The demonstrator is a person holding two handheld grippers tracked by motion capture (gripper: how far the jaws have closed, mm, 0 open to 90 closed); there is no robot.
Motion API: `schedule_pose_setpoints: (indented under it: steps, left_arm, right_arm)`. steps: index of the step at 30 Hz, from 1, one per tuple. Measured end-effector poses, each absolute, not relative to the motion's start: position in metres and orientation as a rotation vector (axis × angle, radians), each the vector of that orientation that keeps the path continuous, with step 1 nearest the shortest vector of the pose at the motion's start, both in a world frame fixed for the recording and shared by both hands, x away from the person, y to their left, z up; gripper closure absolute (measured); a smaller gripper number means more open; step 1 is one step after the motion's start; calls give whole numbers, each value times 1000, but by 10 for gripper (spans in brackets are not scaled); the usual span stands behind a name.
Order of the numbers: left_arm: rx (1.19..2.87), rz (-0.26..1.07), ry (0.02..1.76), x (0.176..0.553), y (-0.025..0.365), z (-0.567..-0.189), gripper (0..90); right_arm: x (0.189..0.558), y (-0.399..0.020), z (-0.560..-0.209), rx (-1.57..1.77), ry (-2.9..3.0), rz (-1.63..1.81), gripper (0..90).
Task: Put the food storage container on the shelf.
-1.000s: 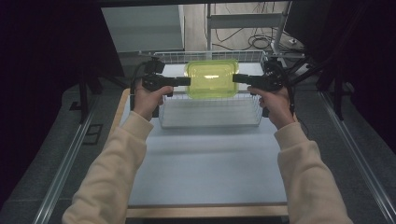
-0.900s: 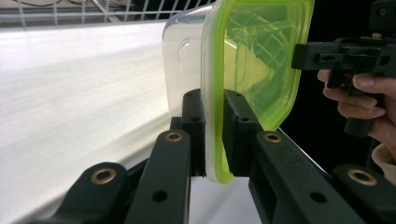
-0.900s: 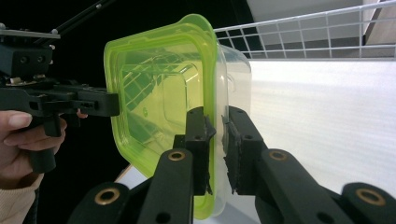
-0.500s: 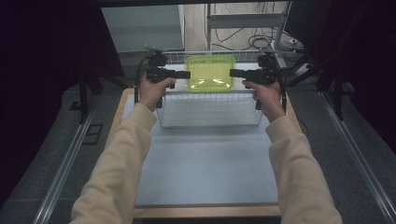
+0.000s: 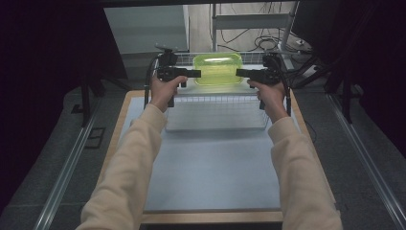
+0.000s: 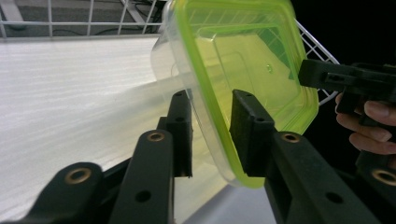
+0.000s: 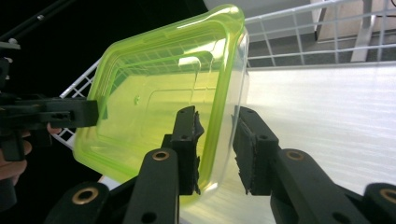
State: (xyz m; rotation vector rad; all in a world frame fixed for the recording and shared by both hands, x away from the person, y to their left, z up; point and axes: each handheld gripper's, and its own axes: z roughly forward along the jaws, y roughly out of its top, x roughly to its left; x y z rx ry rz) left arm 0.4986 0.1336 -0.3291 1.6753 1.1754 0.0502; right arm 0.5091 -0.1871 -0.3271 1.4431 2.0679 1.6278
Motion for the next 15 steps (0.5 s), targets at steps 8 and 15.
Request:
schedule_pose_setpoints:
  steps: [8, 15]
  left_arm:
    - [1672, 94, 1176, 504, 131, -334, 439]
    - [1658, 127, 1146, 503, 133, -332, 217]
  right_arm:
    - [511, -189, -330, 1458, 2054, 1618, 637]
    - [506, -188, -329, 1425, 2053, 1586, 530]
